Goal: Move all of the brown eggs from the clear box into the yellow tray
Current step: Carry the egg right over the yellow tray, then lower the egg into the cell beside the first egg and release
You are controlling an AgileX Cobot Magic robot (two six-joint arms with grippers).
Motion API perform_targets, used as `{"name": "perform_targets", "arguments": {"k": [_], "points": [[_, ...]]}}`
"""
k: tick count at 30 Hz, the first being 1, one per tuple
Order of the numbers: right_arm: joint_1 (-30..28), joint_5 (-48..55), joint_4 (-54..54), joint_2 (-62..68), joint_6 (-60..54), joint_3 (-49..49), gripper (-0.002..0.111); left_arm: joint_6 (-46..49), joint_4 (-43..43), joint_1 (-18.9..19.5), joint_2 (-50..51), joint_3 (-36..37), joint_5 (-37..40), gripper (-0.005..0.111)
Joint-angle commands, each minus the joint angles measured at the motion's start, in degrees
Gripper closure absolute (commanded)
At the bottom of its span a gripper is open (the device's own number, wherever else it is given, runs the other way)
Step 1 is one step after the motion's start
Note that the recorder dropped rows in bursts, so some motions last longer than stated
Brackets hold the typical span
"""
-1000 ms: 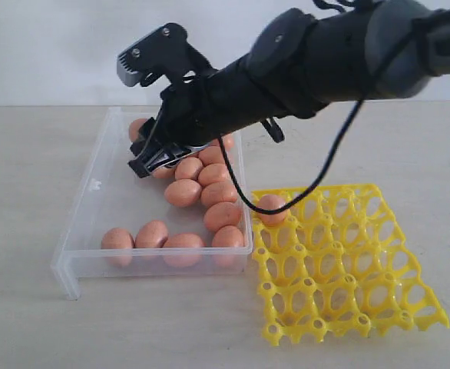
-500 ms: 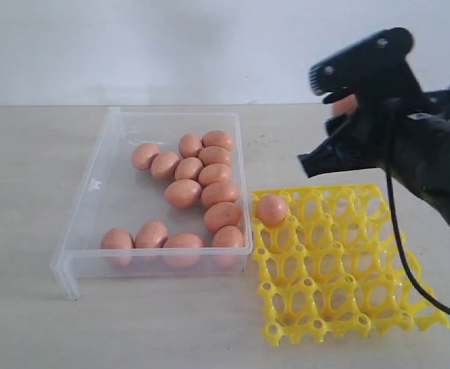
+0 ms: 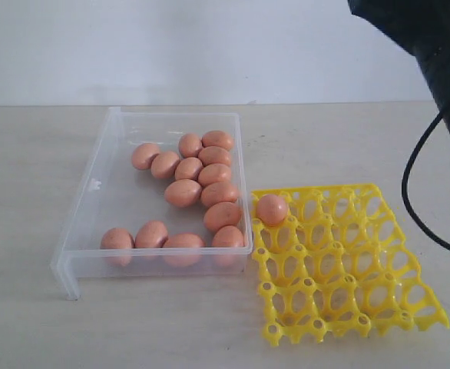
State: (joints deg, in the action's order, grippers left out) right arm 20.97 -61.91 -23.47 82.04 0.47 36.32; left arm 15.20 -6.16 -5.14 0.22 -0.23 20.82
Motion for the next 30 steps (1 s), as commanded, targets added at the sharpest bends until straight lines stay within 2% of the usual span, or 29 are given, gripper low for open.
{"name": "perform_targets", "arguments": {"k": [1,3,7,9,15,30], "points": [[-5.82,21.04,33.07,1.84,20.71,-0.25,0.109,-0.61,-0.01,0.21,-0.22,0.23,-0.22,0.103],[-8.17,22.9,43.7,4.05,23.36,-0.34,0.109,-0.61,-0.01,0.21,-0.22,0.23,-0.22,0.103],[-12.47,23.14,53.48,10.36,24.33,-0.72,0.109,-0.61,-0.01,0.21,-0.22,0.23,-0.22,0.103],[-12.69,23.28,56.69,14.01,23.46,-2.0,0.109,-0.61,-0.01,0.21,-0.22,0.23,-0.22,0.103],[-12.69,18.52,56.66,17.4,18.94,-4.88,0.109,-0.61,-0.01,0.21,-0.22,0.23,-0.22,0.103],[-12.69,16.43,52.06,22.03,16.96,-4.91,0.109,-0.61,-0.01,0.21,-0.22,0.23,-0.22,0.103]]}}
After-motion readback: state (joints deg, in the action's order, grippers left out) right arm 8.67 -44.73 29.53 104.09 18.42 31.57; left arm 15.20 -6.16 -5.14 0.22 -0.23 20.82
